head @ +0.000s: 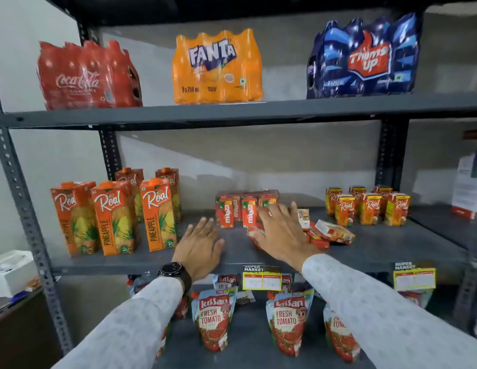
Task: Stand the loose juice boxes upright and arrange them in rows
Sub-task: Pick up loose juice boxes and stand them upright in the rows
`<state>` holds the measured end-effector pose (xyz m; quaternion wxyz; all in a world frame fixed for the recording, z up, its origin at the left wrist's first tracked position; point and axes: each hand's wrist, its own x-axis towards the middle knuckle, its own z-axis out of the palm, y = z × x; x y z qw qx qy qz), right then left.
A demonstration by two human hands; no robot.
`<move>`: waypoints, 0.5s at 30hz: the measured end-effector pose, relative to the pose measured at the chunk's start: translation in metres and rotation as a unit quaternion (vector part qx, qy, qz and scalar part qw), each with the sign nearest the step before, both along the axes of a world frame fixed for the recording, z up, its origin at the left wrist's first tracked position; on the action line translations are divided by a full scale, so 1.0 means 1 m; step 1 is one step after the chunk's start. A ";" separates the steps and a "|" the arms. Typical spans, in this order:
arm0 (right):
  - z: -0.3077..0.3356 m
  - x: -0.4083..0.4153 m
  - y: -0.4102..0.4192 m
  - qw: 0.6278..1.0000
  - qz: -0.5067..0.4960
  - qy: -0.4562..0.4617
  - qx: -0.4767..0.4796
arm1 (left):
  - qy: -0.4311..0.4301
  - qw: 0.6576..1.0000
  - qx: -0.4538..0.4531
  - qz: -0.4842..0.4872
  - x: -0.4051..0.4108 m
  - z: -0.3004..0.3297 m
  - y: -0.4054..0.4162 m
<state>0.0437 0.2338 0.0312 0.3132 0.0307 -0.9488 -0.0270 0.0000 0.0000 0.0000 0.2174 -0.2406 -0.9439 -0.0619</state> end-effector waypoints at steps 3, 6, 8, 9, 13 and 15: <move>-0.015 -0.011 0.007 0.998 -0.054 -0.031 -0.018 | -0.089 0.996 -0.004 0.012 -0.013 -0.016 -0.004; -0.020 -0.020 0.014 0.993 -0.088 -0.070 -0.020 | -0.119 0.993 0.001 0.028 -0.024 -0.029 -0.007; -0.020 -0.027 0.016 0.994 -0.082 -0.076 -0.010 | -0.099 0.994 0.012 0.039 -0.029 -0.037 -0.006; -0.022 -0.030 0.016 0.994 -0.071 -0.077 -0.012 | -0.080 0.996 0.017 0.045 -0.029 -0.042 -0.006; -0.021 -0.041 0.013 0.993 -0.023 -0.110 -0.039 | -0.031 0.997 0.033 0.055 -0.031 -0.050 -0.005; -0.019 -0.046 0.015 0.990 -0.022 -0.133 -0.048 | -0.018 0.998 0.037 0.052 -0.031 -0.052 -0.005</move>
